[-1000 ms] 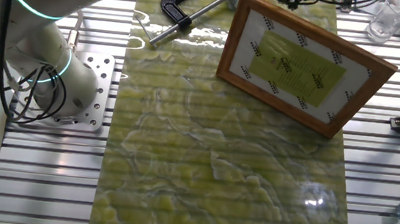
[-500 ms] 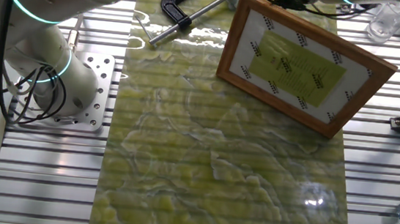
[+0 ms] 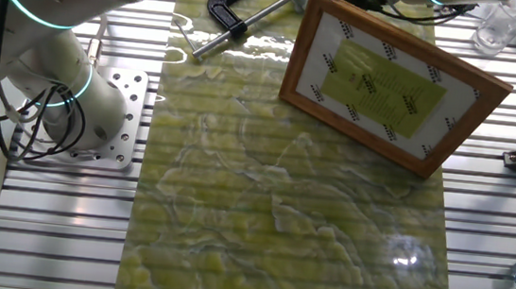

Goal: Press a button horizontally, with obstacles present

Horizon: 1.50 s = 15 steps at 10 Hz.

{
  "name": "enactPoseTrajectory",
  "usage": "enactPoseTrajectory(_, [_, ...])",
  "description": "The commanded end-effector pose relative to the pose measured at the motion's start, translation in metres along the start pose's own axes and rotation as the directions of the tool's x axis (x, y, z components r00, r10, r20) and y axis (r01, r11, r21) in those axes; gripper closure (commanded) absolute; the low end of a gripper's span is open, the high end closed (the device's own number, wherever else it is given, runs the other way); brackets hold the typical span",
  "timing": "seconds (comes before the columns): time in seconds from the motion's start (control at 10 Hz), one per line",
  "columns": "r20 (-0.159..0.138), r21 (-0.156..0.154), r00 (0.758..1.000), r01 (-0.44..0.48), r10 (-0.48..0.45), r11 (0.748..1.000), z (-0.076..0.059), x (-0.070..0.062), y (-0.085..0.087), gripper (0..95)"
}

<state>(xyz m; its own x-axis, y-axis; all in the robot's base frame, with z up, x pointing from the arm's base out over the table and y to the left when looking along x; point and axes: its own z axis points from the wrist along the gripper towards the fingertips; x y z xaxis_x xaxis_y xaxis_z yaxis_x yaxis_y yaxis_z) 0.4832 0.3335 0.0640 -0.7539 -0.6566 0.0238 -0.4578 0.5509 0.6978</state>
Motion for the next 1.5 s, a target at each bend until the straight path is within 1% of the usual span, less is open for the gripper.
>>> enactPoseTrajectory(0.1, [-0.003, 0.007, 1.000, -0.011, 0.011, 1.000, 0.000, 0.002, 0.001, 19.0])
enactPoseTrajectory(0.4, [-0.005, 0.004, 1.000, -0.012, 0.012, 1.000, 0.002, 0.005, 0.000, 19.0])
enactPoseTrajectory(0.8, [0.017, -0.022, 1.000, -0.012, 0.012, 1.000, 0.009, 0.008, 0.000, 19.0])
enactPoseTrajectory(1.1, [0.012, -0.016, 1.000, -0.018, 0.019, 1.000, 0.010, 0.008, 0.001, 19.0])
enactPoseTrajectory(1.2, [0.009, -0.012, 1.000, -0.018, 0.018, 1.000, 0.009, 0.008, 0.002, 19.0])
enactPoseTrajectory(1.5, [0.010, -0.012, 1.000, -0.013, 0.013, 1.000, 0.009, 0.012, 0.003, 19.0])
